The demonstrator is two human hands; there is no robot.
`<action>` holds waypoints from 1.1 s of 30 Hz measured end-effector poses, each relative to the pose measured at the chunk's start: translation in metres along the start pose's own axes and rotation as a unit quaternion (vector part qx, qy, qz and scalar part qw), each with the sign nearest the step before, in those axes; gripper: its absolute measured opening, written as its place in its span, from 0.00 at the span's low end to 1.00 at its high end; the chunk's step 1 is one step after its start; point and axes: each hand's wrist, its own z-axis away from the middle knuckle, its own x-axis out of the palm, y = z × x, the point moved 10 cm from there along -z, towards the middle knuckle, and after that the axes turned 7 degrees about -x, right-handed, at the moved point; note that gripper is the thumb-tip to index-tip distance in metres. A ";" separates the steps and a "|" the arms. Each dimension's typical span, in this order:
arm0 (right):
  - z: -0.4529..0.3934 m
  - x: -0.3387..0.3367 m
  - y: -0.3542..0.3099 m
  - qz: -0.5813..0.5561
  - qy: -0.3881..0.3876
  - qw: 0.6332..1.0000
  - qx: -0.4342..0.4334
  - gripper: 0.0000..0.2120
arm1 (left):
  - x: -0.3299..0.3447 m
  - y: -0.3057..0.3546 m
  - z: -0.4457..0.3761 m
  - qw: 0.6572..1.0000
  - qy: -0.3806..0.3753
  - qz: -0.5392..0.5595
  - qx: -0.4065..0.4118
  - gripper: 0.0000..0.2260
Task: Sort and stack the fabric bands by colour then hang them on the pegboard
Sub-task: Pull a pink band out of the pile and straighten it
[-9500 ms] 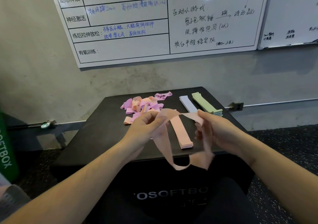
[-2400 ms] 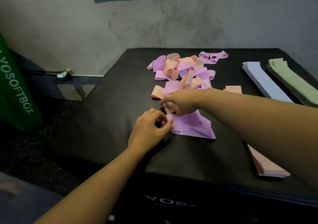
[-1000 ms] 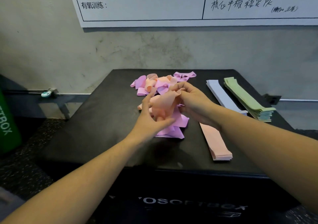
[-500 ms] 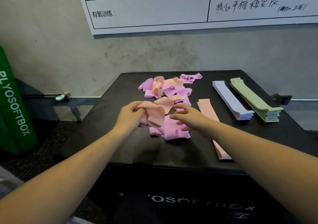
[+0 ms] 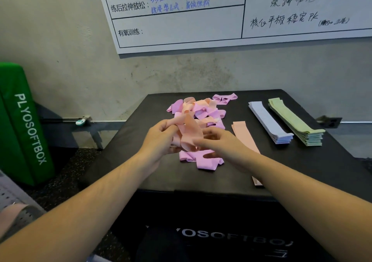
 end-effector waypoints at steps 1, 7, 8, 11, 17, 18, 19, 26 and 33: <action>0.008 -0.004 -0.005 0.026 0.012 1.000 -0.004 0.01 | 0.005 0.000 0.005 1.000 -0.005 -0.002 -0.005 0.16; 0.048 -0.055 -0.017 -0.038 0.142 0.989 0.013 0.04 | 0.030 -0.007 0.029 0.998 -0.039 -0.029 -0.034 0.08; 0.055 -0.061 -0.018 -0.085 0.156 0.984 0.024 0.03 | 0.036 -0.009 0.033 0.998 -0.047 -0.033 -0.039 0.05; 0.072 -0.079 -0.028 -0.147 0.188 0.971 0.026 0.05 | 0.059 -0.010 0.048 0.993 -0.098 -0.046 -0.045 0.05; 0.103 -0.101 -0.058 -0.087 0.204 0.975 -0.001 0.05 | 0.102 -0.006 0.083 0.978 -0.177 -0.107 -0.021 0.13; 0.107 -0.104 -0.064 -0.064 0.205 0.977 -0.011 0.05 | 0.111 -0.005 0.088 0.974 -0.198 -0.106 -0.023 0.16; 0.112 -0.107 -0.071 -0.038 0.208 0.977 -0.021 0.05 | 0.119 -0.002 0.094 0.971 -0.215 -0.099 -0.024 0.18; 0.136 -0.111 -0.105 0.083 0.201 0.974 -0.069 0.05 | 0.141 0.042 0.108 0.981 -0.189 0.009 0.036 0.14; 0.152 -0.103 -0.101 -0.014 0.131 0.989 -0.070 0.07 | 0.139 0.047 0.109 0.978 -0.174 0.110 0.029 0.12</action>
